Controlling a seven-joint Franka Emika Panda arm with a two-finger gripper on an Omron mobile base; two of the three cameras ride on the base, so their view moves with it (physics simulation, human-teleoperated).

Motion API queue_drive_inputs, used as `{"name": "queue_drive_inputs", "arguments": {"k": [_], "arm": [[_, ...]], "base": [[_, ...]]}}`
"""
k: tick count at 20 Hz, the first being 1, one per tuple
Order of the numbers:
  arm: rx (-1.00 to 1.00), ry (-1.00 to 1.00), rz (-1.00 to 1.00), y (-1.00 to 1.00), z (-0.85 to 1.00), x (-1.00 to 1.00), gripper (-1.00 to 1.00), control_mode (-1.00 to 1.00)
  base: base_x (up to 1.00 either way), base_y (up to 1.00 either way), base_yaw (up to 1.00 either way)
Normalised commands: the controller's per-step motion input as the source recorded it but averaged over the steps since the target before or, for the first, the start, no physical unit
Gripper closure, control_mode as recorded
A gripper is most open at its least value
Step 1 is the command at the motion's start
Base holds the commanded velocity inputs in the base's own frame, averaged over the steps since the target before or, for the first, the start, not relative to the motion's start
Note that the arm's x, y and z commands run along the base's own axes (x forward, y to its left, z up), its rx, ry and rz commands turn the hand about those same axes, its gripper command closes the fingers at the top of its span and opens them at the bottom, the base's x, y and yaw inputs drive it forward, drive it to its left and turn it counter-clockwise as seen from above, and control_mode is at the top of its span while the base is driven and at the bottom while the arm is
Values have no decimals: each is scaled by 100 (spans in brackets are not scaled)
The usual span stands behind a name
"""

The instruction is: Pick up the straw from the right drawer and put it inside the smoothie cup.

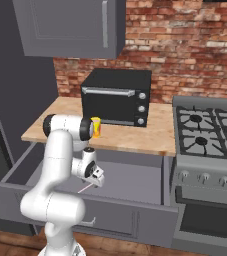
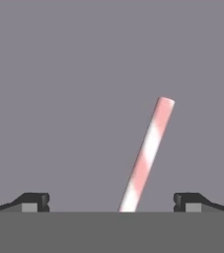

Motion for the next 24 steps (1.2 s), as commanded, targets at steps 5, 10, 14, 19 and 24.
{"name": "queue_drive_inputs", "arguments": {"k": [5,10,14,19,24], "arm": [[0,0,-1,0,-27,17,-100,-100],[-3,2,0,0,-43,-1,100,-100],[-9,11,0,0,-60,-64,100,-100],[-6,8,0,0,-56,-95,100,-100],[-1,3,0,-1,-20,-68,100,-100]], "base": [[0,0,0],[0,0,0],[0,0,0],[0,0,0],[0,0,0]]}}
